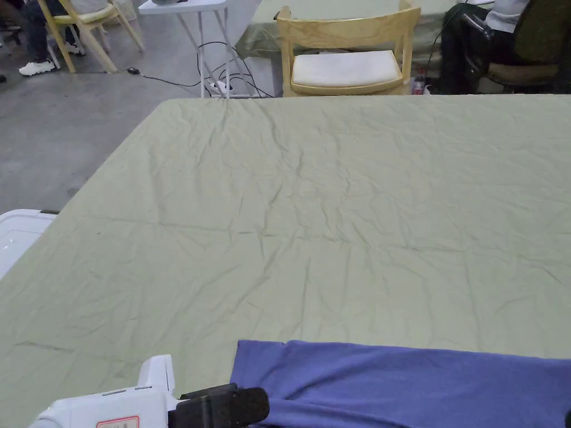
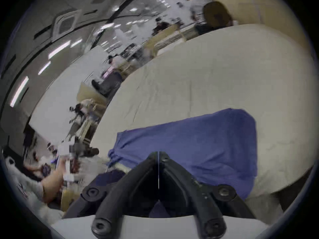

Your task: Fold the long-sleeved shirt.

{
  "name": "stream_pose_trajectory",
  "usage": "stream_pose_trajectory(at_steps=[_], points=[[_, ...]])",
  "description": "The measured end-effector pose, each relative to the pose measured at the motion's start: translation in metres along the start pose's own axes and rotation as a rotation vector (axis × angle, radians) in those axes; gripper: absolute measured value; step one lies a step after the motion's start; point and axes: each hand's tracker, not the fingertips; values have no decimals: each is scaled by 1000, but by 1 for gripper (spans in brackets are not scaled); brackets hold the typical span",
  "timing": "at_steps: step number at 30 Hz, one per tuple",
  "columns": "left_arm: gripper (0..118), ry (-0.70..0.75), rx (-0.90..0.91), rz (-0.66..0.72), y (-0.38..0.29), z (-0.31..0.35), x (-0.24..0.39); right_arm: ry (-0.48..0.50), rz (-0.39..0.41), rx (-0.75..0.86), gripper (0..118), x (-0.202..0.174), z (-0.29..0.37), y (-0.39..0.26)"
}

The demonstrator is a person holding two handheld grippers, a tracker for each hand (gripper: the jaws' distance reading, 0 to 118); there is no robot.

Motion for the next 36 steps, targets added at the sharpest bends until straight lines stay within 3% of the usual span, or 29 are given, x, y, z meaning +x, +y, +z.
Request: stream_pose_trajectory(at_steps=[1,3,6,10,12,18,19,20,21,24,26,30,32,36], points=[[118,47,4,27,6,-3,-11,-3,1,-5,3,1,-3,-3],[116,142,66,59,22,-10,-36,13,-14,-26,3,3,-9,-6],[116,201,-13,108,39,-40,-62,88,-17,-24,3,2,-15,-9],[115,29,-95,129,42,-79,-78,130,-29,-26,3,5,-21,-6],[118,44,-71,119,38,-90,-72,132,-33,-21,3,39,-24,-11],[116,61,-81,77,43,-121,-60,183,-83,22,3,38,-31,-8],[103,60,-96,50,42,-127,-50,183,-90,25,3,33,-35,-6],[66,57,-109,27,40,-131,-45,181,-94,25,3,31,-36,-5],[15,39,-101,25,38,-133,-42,175,-95,22,3,30,-37,-3],[14,16,-118,133,31,-138,-49,124,-99,24,3,39,-34,-2],[13,49,-84,92,31,-131,-52,124,-95,29,3,34,-30,-1],[13,30,71,161,49,-90,-51,126,-87,54,3,2,-29,0],[13,-21,91,169,63,-67,-50,136,-81,66,3,7,-37,-6],[13,0,20,2,83,-45,-35,148,-69,75,2,-15,-47,4]])
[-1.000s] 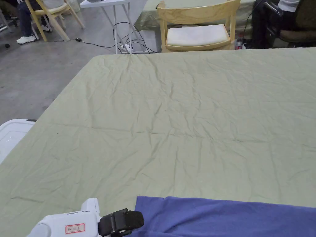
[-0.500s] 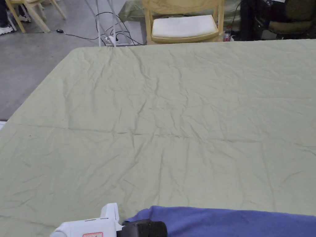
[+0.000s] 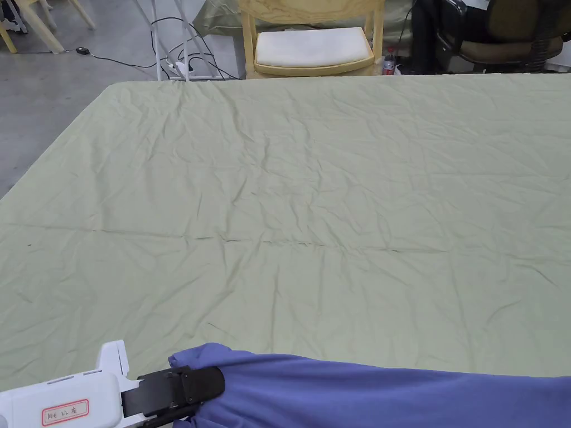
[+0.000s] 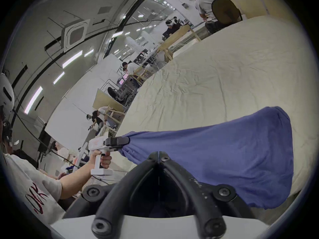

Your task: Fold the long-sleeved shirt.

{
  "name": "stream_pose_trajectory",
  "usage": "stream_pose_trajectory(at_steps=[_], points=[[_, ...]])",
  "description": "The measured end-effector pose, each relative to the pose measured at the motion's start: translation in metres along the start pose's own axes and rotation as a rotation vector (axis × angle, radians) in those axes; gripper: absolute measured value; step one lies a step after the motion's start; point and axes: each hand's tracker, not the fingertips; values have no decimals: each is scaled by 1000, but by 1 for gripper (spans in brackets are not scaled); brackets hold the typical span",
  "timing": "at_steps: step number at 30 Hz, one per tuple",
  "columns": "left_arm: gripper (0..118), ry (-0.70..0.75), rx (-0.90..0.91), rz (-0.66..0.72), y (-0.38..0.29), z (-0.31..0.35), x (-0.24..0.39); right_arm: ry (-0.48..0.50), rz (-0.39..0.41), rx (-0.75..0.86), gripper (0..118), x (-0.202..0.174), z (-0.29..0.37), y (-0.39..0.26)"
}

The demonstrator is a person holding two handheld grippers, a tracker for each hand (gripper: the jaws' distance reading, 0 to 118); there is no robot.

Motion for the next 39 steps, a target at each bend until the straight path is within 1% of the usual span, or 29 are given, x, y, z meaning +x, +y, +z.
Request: stream_pose_trajectory(at_steps=[1,3,4,6,10,11,13,15,19,23,24,25,26,27,28,30,33,36,37,39], points=[[13,28,-13,-25,5,2,5,-6,19,2,2,-5,-5,3],[12,36,-24,-1,10,2,12,-38,62,3,2,-15,-11,7],[12,43,-27,10,15,2,13,-76,87,-8,2,-32,-19,9],[12,41,-37,9,22,5,13,-125,112,-25,2,-45,-24,11],[12,45,-20,-5,36,18,8,-294,156,-87,2,-72,-40,11],[12,48,-12,2,35,23,8,-336,140,-103,2,-76,-45,10],[12,69,5,26,39,33,-1,-389,99,-134,2,-79,-56,8],[12,105,12,52,41,47,-8,-419,84,-141,2,-78,-65,5],[12,188,48,86,49,88,-23,-416,44,-156,2,-78,-76,2],[12,311,141,121,56,142,-28,-413,70,-160,2,-90,-74,1],[12,398,148,108,55,151,-24,-412,73,-158,2,-92,-72,0],[12,534,151,90,51,157,-14,-409,74,-156,2,-93,-70,-1],[12,634,157,80,47,162,-6,-405,72,-152,2,-94,-67,-2],[12,686,167,76,42,164,0,-403,66,-146,2,-94,-64,-4],[12,695,176,73,34,163,12,-398,56,-139,2,-94,-59,-6],[12,650,208,61,20,156,38,-396,43,-128,2,-94,-52,-10],[12,584,230,31,-1,123,87,-399,38,-115,2,-96,-35,-18],[12,484,196,30,-19,71,127,-393,34,-99,2,-96,-18,-24],[12,467,166,10,-26,46,143,-393,31,-92,2,-95,-11,-27],[12,467,77,-86,-38,-3,168,-392,21,-75,2,-93,1,-30]])
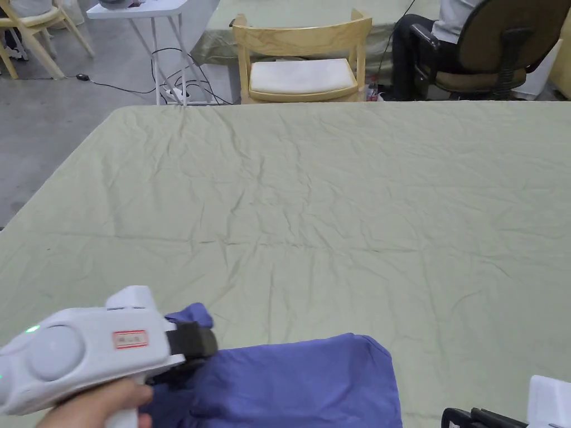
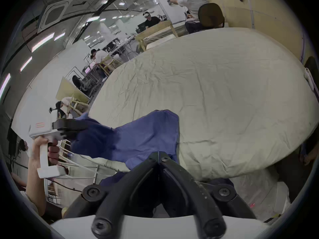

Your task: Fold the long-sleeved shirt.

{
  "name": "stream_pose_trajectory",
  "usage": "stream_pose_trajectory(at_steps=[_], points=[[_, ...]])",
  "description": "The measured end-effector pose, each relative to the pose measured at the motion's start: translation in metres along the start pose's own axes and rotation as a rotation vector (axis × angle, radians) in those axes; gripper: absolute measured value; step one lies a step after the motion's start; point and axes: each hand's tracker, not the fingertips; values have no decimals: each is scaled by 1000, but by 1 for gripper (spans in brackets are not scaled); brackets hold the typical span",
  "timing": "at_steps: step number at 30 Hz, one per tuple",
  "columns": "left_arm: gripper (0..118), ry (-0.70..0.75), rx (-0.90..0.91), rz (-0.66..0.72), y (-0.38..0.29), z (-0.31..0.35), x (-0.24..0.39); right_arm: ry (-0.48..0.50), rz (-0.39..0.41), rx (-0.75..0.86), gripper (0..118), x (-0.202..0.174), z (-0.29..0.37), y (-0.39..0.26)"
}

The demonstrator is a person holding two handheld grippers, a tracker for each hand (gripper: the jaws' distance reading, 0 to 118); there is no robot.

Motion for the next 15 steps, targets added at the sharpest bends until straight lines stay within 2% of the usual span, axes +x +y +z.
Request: stream_pose_trajectory(at_steps=[2,5,7,8,9,10,11,15], points=[[12,-15,-54,-87,-14,-33,44,7,-23,0,2,6,7,-4],[12,-61,-130,-97,-30,-86,85,14,-56,0,2,16,15,-11],[15,-29,-192,-62,-41,-121,100,6,-67,3,2,21,22,-13],[26,-22,-213,-33,-45,-134,103,8,-72,9,2,24,25,-14],[64,-24,-221,-18,-46,-147,103,13,-75,14,2,25,28,-14],[97,-25,-213,-25,-47,-156,103,19,-78,18,2,27,31,-14],[116,-63,-226,-25,-47,-161,103,24,-79,21,2,28,34,-14],[116,-172,-116,-190,-34,-114,106,38,-84,39,2,32,36,-12]])
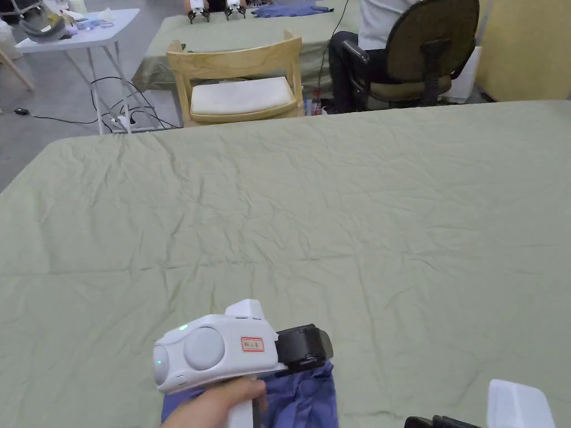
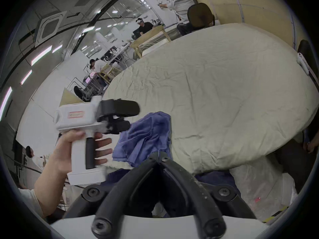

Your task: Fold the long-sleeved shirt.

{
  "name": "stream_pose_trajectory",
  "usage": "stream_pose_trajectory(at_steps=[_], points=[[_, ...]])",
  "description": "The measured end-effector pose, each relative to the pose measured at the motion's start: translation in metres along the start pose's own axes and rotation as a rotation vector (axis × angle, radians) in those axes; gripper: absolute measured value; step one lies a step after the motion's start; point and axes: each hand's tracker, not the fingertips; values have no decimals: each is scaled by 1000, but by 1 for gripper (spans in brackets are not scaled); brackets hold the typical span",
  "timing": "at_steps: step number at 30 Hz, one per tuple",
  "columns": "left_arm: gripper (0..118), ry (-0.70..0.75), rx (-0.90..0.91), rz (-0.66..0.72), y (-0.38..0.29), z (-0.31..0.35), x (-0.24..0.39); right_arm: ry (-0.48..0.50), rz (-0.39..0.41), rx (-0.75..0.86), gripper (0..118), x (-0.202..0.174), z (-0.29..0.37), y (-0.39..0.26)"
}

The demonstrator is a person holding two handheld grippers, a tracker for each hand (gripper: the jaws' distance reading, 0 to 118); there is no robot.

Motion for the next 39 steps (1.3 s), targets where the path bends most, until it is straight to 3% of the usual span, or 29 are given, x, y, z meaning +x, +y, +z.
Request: stream_pose_trajectory(at_steps=[2,5,6,8,9,10,12,15,17,19,21,23,26,30,32,35,39], points=[[115,13,35,-72,2,37,0,21,-16,6,2,1,-3,0],[113,72,109,-21,1,82,-22,56,-41,-1,2,2,-10,0],[90,104,92,11,-2,92,-34,61,-45,-4,2,2,-12,0],[1,263,79,43,-11,91,-50,57,-50,-14,2,-1,-16,1],[1,342,83,66,-25,80,-44,53,-51,-20,2,-2,-17,1],[1,434,28,1,-35,68,-45,53,-51,-20,2,-3,-17,1],[0,329,-115,-45,-50,39,-41,53,-53,-18,2,-4,-17,2],[0,216,-246,38,-69,-18,-40,0,-62,-14,2,-6,-14,4],[0,232,-273,-54,-80,-35,-16,-35,-71,-9,2,-5,-9,4],[0,124,-284,-123,-91,-50,13,-56,-86,1,2,-2,-4,6],[0,18,-406,-79,-106,-62,31,-82,-101,2,2,-1,-3,10],[0,6,-477,-135,-120,-72,46,-110,-86,6,2,-1,-4,14],[0,-9,-368,-210,-118,-48,59,-156,-69,-3,2,-3,-10,17],[0,-162,-210,-81,-77,29,24,-140,-82,-28,2,-10,-25,27],[0,-118,-138,-38,-57,66,-8,-105,-78,-39,2,-21,-40,35],[0,85,-19,0,-29,107,-68,-32,-16,-107,2,-48,-83,45],[0,259,-34,120,-19,122,-139,-91,26,-277,2,-73,-157,42]])
